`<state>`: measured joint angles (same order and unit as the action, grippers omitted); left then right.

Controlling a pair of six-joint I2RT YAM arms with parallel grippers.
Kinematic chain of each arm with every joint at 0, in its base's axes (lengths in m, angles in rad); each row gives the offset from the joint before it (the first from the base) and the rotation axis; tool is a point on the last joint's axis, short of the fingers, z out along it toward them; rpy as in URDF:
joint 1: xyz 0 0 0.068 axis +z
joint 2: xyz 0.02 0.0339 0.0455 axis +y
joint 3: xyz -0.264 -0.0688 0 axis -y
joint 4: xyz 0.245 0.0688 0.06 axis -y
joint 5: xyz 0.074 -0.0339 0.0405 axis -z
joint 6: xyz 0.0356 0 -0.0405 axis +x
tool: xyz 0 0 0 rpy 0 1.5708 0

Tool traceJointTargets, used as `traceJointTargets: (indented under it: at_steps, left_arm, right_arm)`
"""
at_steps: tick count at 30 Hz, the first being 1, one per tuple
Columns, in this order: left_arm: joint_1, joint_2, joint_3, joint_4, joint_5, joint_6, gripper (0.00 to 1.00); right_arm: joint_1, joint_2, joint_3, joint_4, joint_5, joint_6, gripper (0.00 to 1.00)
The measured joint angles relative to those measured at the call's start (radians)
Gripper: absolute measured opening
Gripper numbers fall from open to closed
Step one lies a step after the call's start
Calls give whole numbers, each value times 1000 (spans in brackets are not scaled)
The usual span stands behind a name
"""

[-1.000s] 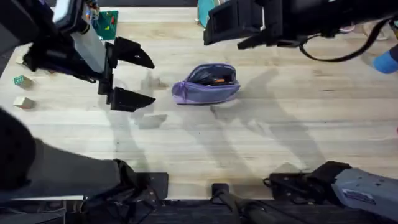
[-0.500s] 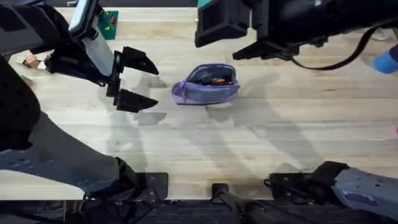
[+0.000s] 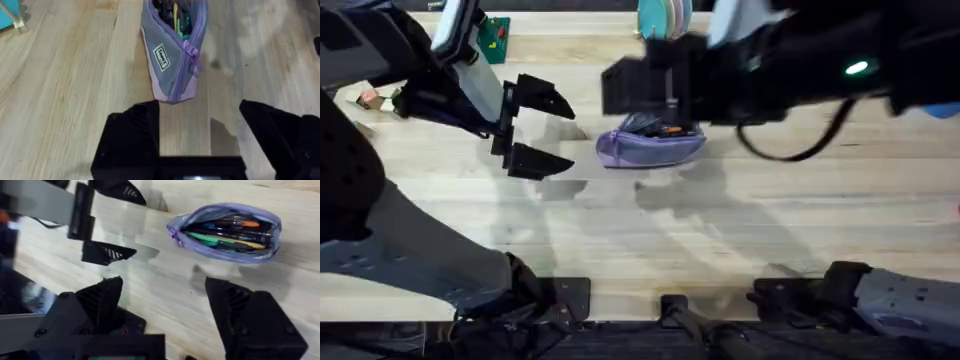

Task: Unzip the bag, pick up the pens from the table one at a time and place them inside, then zip the bag closed.

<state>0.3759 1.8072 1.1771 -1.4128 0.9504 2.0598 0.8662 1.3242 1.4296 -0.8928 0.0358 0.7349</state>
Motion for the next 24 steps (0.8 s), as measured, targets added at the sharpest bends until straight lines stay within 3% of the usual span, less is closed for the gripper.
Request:
traceJointTargets:
  at_steps: [6, 12, 24]
  left_arm:
    - [0, 0, 0, 0, 0, 0, 994]
    - [0, 0, 0, 0, 0, 0, 993]
    - [0, 0, 0, 0, 0, 0, 993]
  right_arm:
    - [89, 80, 0, 1, 95, 3, 995]
    - [119, 112, 0, 24, 142, 19, 996]
    - [195, 175, 0, 31, 252, 215, 996]
